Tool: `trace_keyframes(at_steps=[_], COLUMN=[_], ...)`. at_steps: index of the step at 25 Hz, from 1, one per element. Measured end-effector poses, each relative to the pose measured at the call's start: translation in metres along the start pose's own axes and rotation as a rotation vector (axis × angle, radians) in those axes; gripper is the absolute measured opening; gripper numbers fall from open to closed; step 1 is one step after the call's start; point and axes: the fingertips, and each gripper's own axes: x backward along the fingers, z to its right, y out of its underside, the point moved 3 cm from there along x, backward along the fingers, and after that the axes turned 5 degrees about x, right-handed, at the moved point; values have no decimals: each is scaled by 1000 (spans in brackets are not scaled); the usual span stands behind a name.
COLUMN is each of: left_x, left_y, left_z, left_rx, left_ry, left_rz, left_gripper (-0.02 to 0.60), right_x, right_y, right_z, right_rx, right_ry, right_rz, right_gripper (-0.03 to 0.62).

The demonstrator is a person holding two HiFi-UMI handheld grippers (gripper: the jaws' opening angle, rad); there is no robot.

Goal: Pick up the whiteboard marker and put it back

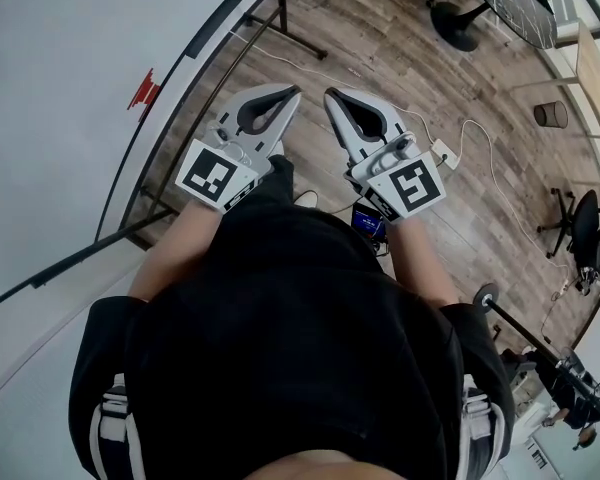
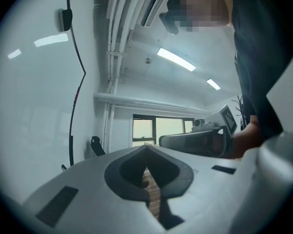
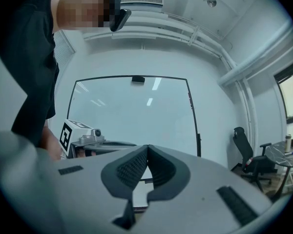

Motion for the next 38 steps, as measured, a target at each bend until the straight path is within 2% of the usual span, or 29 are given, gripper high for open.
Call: trace_keyframes(at_steps=[11,22,29,38], left_x=[-67,-96,-107,-124], left_y=[-19,-26,-23,-18], left_z=[-100,-217,-264,-307], left_rx=[-7,-12,-3,-3], left_ry=[31,27,15,-59], left_rz=[33,20,7,3], left_gripper=[3,3,3,3], right_x=[-84,-192,-235,-273], right_y=[-1,7,14,16], right_z=[80,133,156,191], right_rx=[27,29,35,39], right_ry=[19,29,20,-9], right_rz=[-23,-60,-76,-72], right_gripper=[-5,-5,-5,-5])
